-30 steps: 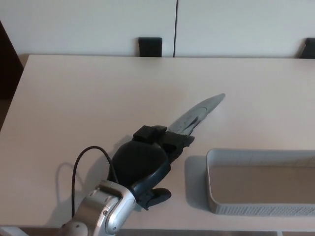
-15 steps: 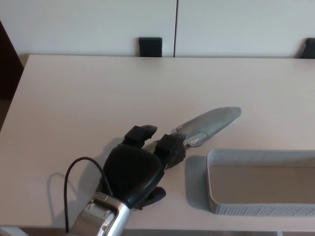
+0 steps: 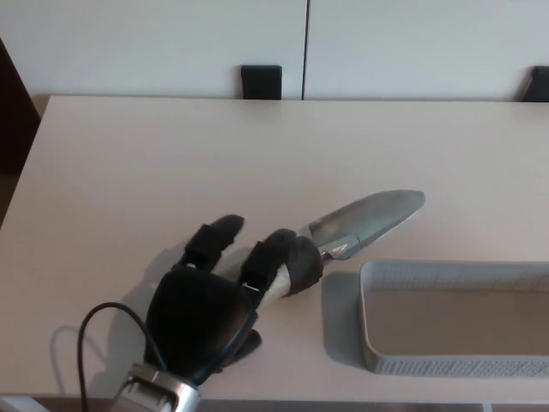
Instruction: The robot walks towards a desk on which a shovel is kept on the left hand side and a container is kept on the right hand side. The robot picks up the shovel using its left hand and places it in the container.
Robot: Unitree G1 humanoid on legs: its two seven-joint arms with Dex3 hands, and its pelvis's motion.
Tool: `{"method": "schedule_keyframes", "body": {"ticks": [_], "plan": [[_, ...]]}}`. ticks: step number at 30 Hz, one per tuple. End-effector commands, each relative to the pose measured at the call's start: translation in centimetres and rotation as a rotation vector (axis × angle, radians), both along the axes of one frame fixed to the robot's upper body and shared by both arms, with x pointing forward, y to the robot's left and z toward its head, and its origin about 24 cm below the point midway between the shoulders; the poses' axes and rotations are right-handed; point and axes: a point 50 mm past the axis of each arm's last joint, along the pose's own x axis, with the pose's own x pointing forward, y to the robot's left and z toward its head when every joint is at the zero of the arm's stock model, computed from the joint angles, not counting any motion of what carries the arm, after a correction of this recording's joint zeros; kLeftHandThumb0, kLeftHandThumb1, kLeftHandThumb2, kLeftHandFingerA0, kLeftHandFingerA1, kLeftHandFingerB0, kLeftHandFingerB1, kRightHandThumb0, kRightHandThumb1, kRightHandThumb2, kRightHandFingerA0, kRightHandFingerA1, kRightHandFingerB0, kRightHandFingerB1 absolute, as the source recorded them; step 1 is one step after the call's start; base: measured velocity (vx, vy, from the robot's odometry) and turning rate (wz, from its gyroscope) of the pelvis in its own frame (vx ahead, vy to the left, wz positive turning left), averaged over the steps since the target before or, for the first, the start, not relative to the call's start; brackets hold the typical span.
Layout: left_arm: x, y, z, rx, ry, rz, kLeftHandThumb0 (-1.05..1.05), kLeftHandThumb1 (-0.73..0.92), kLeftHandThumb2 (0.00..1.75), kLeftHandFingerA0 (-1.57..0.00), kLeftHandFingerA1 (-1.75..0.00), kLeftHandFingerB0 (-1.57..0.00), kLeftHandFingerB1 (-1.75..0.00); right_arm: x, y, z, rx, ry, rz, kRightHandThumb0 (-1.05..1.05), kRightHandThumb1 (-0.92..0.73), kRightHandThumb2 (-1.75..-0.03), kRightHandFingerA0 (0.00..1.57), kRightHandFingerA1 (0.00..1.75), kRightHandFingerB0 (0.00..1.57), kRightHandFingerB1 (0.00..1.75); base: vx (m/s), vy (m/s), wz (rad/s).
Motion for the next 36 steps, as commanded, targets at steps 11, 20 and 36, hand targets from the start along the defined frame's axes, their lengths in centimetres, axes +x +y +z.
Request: {"method": "schedule_keyframes", "body": {"ticks": [11,20,36], "plan": [[1.7,1.0,-1.3,0.062,0.026,0.109,-0.63,0.53,0.57,-0.22,-0.31,-0.18,-0.27,0.5,-0.6,0.3,0.013,-0.054,0.019,-0.43,-0.64,-0.6,0.21,0.43,0.12,0.33,0.0,0.0,0.0],[2.6,0.0,-1.0,0.028,0.118,0.097,-0.33,0.32,0.89,-0.01,-0.46,0.0,-0.46,0.8,-0.5,0.2,0.027,-0.052,-0.003,-0.49,-0.53,-0.76,0.15,0.49,0.1,0.42,0.0,0.0,0.0],[6.6,0.3,-0.8,0.133,0.646,0.033,-0.24,0.76,0.63,-0.65,-1.1,-0.33,-0.31,1.7,-0.4,0.5,0.032,-0.066,0.042,-0.52,-0.51,-0.77,0.17,0.49,0.09,0.42,0.0,0.0,0.0]]}}
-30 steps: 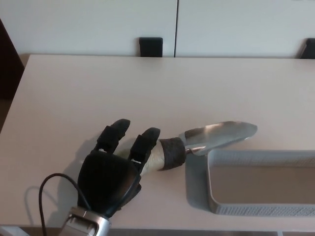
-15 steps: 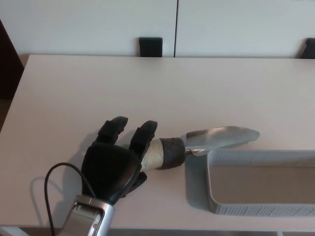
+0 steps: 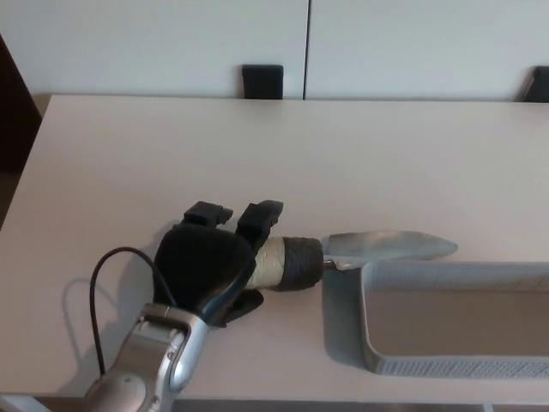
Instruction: The robot walks towards a desk on which a shovel is kept on the left hand side and a container is kept on the right hand side. The robot picks up the shovel using its left hand and places it in the container.
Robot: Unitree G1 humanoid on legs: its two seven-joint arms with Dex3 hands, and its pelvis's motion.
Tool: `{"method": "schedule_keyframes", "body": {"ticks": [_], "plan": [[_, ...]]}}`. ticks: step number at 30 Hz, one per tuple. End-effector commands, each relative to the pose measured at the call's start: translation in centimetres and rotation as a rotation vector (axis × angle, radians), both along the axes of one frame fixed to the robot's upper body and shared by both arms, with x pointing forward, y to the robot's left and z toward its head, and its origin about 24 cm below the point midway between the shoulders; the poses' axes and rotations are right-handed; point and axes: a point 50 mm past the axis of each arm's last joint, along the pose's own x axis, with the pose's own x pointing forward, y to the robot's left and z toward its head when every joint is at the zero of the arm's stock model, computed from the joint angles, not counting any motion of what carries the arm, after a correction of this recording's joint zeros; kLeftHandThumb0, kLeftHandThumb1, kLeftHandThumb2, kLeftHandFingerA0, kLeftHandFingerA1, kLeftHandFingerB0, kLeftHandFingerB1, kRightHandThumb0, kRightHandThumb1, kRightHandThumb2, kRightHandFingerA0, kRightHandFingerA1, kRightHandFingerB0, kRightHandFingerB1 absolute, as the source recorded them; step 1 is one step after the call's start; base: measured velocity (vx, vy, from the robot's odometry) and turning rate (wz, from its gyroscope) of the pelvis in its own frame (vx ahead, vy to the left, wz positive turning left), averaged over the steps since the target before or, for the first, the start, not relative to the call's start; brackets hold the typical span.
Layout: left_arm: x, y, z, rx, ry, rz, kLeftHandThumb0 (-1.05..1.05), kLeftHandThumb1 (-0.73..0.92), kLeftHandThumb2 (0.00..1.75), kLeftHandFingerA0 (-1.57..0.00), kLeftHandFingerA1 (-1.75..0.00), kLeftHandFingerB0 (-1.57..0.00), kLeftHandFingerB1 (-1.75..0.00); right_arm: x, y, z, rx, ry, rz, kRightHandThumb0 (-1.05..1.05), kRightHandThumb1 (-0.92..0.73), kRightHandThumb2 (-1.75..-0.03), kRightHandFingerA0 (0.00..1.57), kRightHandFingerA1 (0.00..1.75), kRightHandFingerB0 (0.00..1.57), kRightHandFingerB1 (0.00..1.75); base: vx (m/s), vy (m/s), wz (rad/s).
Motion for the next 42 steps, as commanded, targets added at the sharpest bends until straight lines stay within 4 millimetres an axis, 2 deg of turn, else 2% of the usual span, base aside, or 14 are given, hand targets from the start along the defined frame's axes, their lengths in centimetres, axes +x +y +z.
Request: {"method": "schedule_keyframes", "body": {"ticks": [1,2,7,10,11,12,15,16,18,21,24,34,38,42], "plan": [[1.9,1.0,-1.4,0.123,0.507,-0.015,-0.22,0.71,0.61,-0.66,-0.97,-0.39,-0.33,0.8,-0.2,0.5,0.02,-0.024,0.034,-0.51,-0.51,-0.77,0.17,0.49,0.09,0.42,0.0,0.0,0.0],[2.2,1.4,-1.6,0.141,0.571,0.012,-0.18,0.62,0.58,-0.83,-0.56,-0.44,-0.35,0.9,-0.1,0.5,0.022,-0.027,0.04,-0.51,-0.52,-0.77,0.17,0.5,0.09,0.42,0.0,0.0,0.0],[2.6,2.7,-3.0,0.2,0.687,0.077,-0.31,0.48,0.79,-0.84,-0.79,-0.56,-0.55,1.1,0.0,0.6,0.021,-0.035,0.061,-0.48,-0.64,-0.6,0.22,0.45,0.13,0.33,0.0,0.0,0.0],[2.4,3.3,-3.3,0.206,0.668,0.084,-0.17,0.72,0.61,-0.65,-0.68,-0.52,-0.41,1.3,-0.1,0.6,0.012,-0.036,0.068,-0.53,-0.51,-0.78,0.18,0.5,0.11,0.43,0.0,0.0,0.0],[2.4,3.5,-3.3,0.197,0.643,0.075,-0.17,0.72,0.61,-0.57,-0.91,-0.56,-0.44,1.4,-0.1,0.5,0.008,-0.037,0.073,-0.5,-0.64,-0.59,0.23,0.44,0.14,0.33,0.0,0.0,0.0],[2.3,3.5,-3.3,0.196,0.635,0.073,-0.15,0.73,0.61,-0.43,-1.22,-0.56,-0.48,1.4,-0.1,0.5,0.007,-0.035,0.074,-0.55,-0.51,-0.8,0.18,0.5,0.1,0.43,0.0,0.0,0.0],[2.3,3.8,-3.1,0.124,0.604,0.067,-0.18,0.72,0.62,-0.61,-1.27,-0.54,-0.65,1.3,-0.1,0.6,-0.004,-0.031,0.087,-0.54,-0.52,-0.8,0.18,0.5,0.11,0.43,0.0,0.0,0.0],[2.4,4.0,-2.9,0.014,0.609,0.093,-0.22,0.78,0.65,-0.71,-1.25,-0.5,-0.86,1.3,-0.1,0.6,-0.007,-0.026,0.091,-0.54,-0.52,-0.8,0.18,0.49,0.11,0.43,0.0,0.0,0.0],[2.6,4.2,-2.6,-0.179,0.599,0.156,-0.25,0.86,0.65,-0.8,-0.95,-0.62,-0.65,1.3,0.0,0.5,-0.011,-0.027,0.104,-0.55,-0.52,-0.8,0.18,0.5,0.11,0.43,0.0,0.0,0.0],[2.6,4.2,-2.1,-0.541,0.55,0.267,-0.26,0.81,0.68,-0.78,-1.48,-0.64,-0.68,1.1,0.0,0.5,-0.021,-0.023,0.111,-0.56,-0.52,-0.81,0.19,0.5,0.11,0.43,0.0,0.0,0.0],[2.7,4.3,-2.0,-0.919,0.515,0.407,-0.22,0.79,0.66,-0.74,-1.41,-0.72,-0.6,1.0,0.1,0.6,-0.007,-0.024,0.104,-0.49,-0.65,-0.6,0.23,0.44,0.14,0.34,0.0,0.0,0.0],[3.0,4.1,-0.4,-1.769,0.376,0.694,-0.06,0.91,0.59,-0.57,-1.73,-0.5,-1.27,1.1,0.1,0.7,-0.017,-0.033,0.129,-0.53,-0.53,-0.8,0.18,0.5,0.1,0.43,0.0,0.0,0.0],[2.8,4.0,0.2,-1.734,0.362,0.639,-0.09,0.92,0.6,-0.54,-1.72,-0.48,-1.04,1.0,0.2,0.7,-0.023,-0.029,0.136,-0.54,-0.54,-0.8,0.17,0.5,0.1,0.43,0.0,0.0,0.0],[1.9,2.5,2.3,-1.342,0.279,0.341,-0.08,0.88,0.59,-0.74,-1.59,-0.6,-0.98,1.1,0.2,0.7,-0.034,-0.02,0.141,-0.54,-0.54,-0.8,0.17,0.49,0.1,0.42,0.0,0.0,0.0]]}}
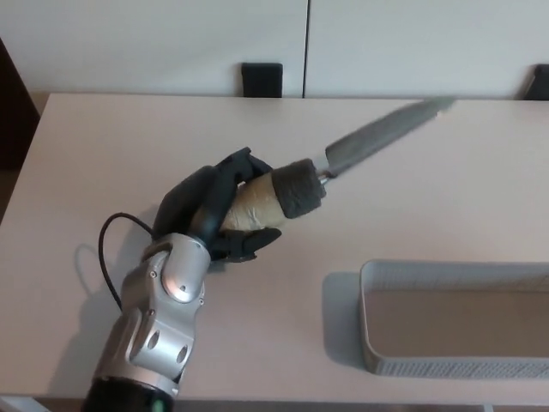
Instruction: The robot walks towards a desk on which a shovel is kept on the left hand side and a container is kept on the right hand side. The robot picks up the shovel using its left hand and places it in the container.
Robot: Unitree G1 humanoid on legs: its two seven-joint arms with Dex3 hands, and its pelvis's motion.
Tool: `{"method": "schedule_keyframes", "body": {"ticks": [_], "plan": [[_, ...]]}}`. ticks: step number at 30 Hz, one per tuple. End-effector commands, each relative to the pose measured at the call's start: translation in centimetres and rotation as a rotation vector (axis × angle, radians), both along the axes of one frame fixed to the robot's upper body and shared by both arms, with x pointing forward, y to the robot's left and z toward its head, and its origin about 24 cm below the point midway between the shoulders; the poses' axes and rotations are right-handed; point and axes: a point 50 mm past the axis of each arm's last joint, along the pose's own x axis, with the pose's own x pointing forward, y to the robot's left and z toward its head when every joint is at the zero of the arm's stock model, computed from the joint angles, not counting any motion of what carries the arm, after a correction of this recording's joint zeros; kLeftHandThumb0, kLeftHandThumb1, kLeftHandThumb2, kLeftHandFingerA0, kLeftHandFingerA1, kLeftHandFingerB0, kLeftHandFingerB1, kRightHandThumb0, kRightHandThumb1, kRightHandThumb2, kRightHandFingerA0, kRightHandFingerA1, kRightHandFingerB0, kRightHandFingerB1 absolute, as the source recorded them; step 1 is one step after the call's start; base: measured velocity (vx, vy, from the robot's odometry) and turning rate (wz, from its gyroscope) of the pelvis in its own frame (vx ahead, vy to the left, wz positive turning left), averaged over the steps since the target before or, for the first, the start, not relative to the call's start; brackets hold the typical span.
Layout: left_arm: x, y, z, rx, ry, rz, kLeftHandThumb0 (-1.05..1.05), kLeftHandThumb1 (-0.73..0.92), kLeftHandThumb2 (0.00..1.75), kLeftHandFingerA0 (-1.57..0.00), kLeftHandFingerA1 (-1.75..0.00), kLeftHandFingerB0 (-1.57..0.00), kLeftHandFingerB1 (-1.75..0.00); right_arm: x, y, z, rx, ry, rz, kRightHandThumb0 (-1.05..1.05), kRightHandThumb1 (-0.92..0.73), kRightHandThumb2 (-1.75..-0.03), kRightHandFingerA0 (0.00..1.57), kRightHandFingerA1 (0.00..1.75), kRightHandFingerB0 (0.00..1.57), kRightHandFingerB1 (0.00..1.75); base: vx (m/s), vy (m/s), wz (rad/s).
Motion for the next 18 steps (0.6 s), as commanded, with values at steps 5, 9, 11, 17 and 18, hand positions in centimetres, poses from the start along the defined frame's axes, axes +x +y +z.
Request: {"method": "schedule_keyframes", "body": {"ticks": [5,9,11,17,18], "plan": [[-4.6,-0.2,3.0,-0.216,-0.229,-0.119,-0.03,0.88,0.66,-0.76,-1.39,-0.7,-1.02,0.2,-0.3,0.7,-0.049,-0.008,0.109,-0.46,-0.67,-0.61,0.24,0.43,0.14,0.33,0.0,0.0,0.0],[-6.6,-1.9,4.1,-0.171,-0.304,-0.271,0.01,0.83,0.66,-0.73,-1.47,-0.71,-1.05,0.1,-0.3,0.7,-0.053,0.0,0.108,-0.47,-0.67,-0.61,0.24,0.43,0.14,0.33,0.0,0.0,0.0],[-7.5,-2.4,4.1,-0.133,-0.32,-0.332,-0.07,0.84,0.61,-0.77,-1.45,-0.69,-1.0,-0.1,-0.3,0.6,-0.043,0.004,0.099,-0.47,-0.67,-0.61,0.24,0.44,0.14,0.34,0.0,0.0,0.0],[-8.7,-3.5,3.9,-0.076,-0.281,-0.401,0.05,0.76,0.65,-0.73,-1.57,-0.76,-0.98,-0.2,-0.2,0.4,-0.039,0.007,0.106,-0.52,-0.54,-0.79,0.18,0.5,0.11,0.43,0.0,0.0,0.0],[-8.8,-3.7,3.8,-0.062,-0.261,-0.414,0.06,0.76,0.66,-0.69,-1.62,-0.7,-1.07,-0.3,-0.2,0.5,-0.038,0.008,0.106,-0.52,-0.55,-0.79,0.17,0.49,0.1,0.42,0.0,0.0,0.0]]}}
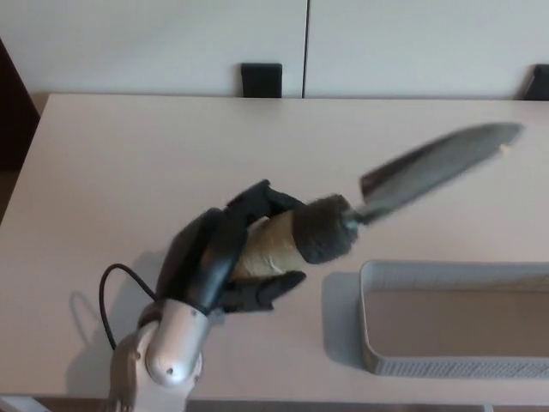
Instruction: The robot walks towards a desk on which a shovel is kept on the left hand side and a container is kept on the right hand side. The robot picks up the shovel using its left hand and places it in the container.
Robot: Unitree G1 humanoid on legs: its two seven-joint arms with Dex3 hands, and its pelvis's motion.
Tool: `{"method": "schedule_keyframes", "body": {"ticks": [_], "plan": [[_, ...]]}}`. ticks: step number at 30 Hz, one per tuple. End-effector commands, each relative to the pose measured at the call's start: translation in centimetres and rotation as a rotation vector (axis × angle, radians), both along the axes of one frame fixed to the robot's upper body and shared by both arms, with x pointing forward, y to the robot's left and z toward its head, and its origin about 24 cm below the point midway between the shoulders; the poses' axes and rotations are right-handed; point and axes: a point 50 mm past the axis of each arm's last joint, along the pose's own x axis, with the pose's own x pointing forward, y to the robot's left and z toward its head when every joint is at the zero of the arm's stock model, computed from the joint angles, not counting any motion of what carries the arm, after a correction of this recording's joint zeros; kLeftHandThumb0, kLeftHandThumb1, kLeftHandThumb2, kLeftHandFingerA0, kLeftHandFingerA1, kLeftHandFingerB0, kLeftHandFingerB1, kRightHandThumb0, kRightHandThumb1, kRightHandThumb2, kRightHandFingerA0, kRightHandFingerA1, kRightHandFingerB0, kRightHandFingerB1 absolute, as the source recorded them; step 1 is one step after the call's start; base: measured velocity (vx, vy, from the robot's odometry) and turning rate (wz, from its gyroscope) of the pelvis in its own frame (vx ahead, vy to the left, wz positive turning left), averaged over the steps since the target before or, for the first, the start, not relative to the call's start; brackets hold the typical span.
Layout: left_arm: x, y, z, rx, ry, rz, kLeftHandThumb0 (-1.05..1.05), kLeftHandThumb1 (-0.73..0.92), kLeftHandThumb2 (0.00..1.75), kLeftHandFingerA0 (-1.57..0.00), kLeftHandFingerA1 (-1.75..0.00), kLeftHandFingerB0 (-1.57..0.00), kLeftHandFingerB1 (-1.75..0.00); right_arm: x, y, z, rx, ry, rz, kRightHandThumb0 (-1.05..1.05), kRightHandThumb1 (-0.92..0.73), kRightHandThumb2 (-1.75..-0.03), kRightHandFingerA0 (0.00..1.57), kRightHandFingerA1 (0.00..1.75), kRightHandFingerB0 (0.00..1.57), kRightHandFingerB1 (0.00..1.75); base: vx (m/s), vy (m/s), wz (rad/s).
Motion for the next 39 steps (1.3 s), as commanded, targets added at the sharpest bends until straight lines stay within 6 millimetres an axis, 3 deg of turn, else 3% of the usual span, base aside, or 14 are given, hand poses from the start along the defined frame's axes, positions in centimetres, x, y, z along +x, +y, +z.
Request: {"method": "schedule_keyframes", "body": {"ticks": [1,3,4,8,11,15,19,25,27,30,31,36,37,39], "plan": [[-2.0,-2.2,2.0,0.035,-0.109,-0.231,0.05,0.77,0.65,-0.67,-1.64,-0.68,-1.09,-0.2,-0.2,0.5,-0.019,-0.012,0.056,-0.53,-0.54,-0.8,0.17,0.5,0.1,0.43,0.0,0.0,0.0],[-1.7,-2.2,2.0,0.047,-0.089,-0.24,0.06,0.77,0.65,-0.67,-1.64,-0.68,-1.1,-0.1,-0.2,0.5,-0.029,-0.015,0.061,-0.49,-0.68,-0.61,0.23,0.43,0.13,0.32,0.0,0.0,0.0],[-1.6,-2.2,2.1,0.054,-0.077,-0.24,0.06,0.78,0.63,-0.66,-1.63,-0.68,-1.07,-0.1,-0.2,0.5,-0.029,-0.017,0.062,-0.53,-0.54,-0.8,0.18,0.5,0.1,0.43,0.0,0.0,0.0],[-0.9,-2.1,2.1,0.023,-0.037,-0.229,0.05,0.77,0.66,-0.66,-1.61,-0.7,-1.06,0.2,-0.3,0.6,-0.026,-0.03,0.067,-0.48,-0.67,-0.61,0.23,0.45,0.14,0.34,0.0,0.0,0.0],[-0.3,-2.1,2.2,0.02,0.012,-0.194,0.02,0.82,0.57,-0.78,-1.49,-0.71,-1.01,0.3,-0.2,0.7,-0.038,-0.03,0.08,-0.47,-0.68,-0.61,0.23,0.44,0.14,0.34,0.0,0.0,0.0],[0.1,-2.2,2.4,0.026,0.043,-0.175,-0.01,0.81,0.65,-0.72,-1.44,-0.72,-0.94,0.3,-0.1,0.9,-0.035,-0.028,0.083,-0.51,-0.57,-0.77,0.19,0.49,0.12,0.42,0.0,0.0,0.0],[0.4,-2.5,3.1,0.181,-0.061,-0.148,-0.09,0.75,0.65,-0.9,-1.17,-0.82,-0.75,0.2,-0.1,0.9,-0.038,-0.024,0.082,-0.5,-0.58,-0.76,0.19,0.48,0.12,0.42,0.0,0.0,0.0],[0.6,-3.7,3.5,0.425,-0.231,-0.092,-0.13,0.76,0.6,-0.74,-1.49,-0.76,-0.82,0.3,-0.1,0.9,-0.051,-0.022,0.09,-0.5,-0.58,-0.76,0.19,0.47,0.12,0.41,0.0,0.0,0.0],[0.5,-4.0,3.5,0.465,-0.256,-0.115,-0.13,0.76,0.54,-0.73,-1.56,-0.64,-1.09,0.3,-0.2,0.8,-0.048,-0.025,0.086,-0.47,-0.67,-0.61,0.24,0.44,0.14,0.34,0.0,0.0,0.0],[-0.1,-4.2,3.3,0.488,-0.318,-0.183,-0.13,0.76,0.56,-0.77,-1.5,-0.75,-0.93,0.3,-0.2,0.7,-0.05,-0.03,0.091,-0.49,-0.67,-0.61,0.23,0.44,0.14,0.34,0.0,0.0,0.0],[-0.3,-4.3,3.2,0.492,-0.329,-0.198,-0.14,0.72,0.61,-0.87,-1.43,-0.82,-0.67,0.3,-0.2,0.7,-0.046,-0.031,0.089,-0.48,-0.67,-0.6,0.23,0.46,0.14,0.35,0.0,0.0,0.0],[-1.5,-5.1,3.3,0.536,-0.349,-0.261,-0.13,0.72,0.62,-0.93,-1.33,-0.74,-0.52,0.5,-0.2,0.8,-0.046,-0.041,0.094,-0.48,-0.67,-0.61,0.23,0.46,0.13,0.35,0.0,0.0,0.0],[-1.6,-5.2,3.4,0.54,-0.353,-0.265,-0.15,0.74,0.64,-0.94,-1.32,-0.73,-0.51,0.5,-0.3,0.7,-0.053,-0.037,0.095,-0.54,-0.54,-0.81,0.18,0.51,0.1,0.43,0.0,0.0,0.0],[-1.7,-5.2,3.5,0.551,-0.361,-0.265,-0.15,0.75,0.63,-0.96,-1.31,-0.73,-0.51,0.5,-0.3,0.8,-0.058,-0.038,0.097,-0.54,-0.54,-0.81,0.19,0.5,0.11,0.43,0.0,0.0,0.0]]}}
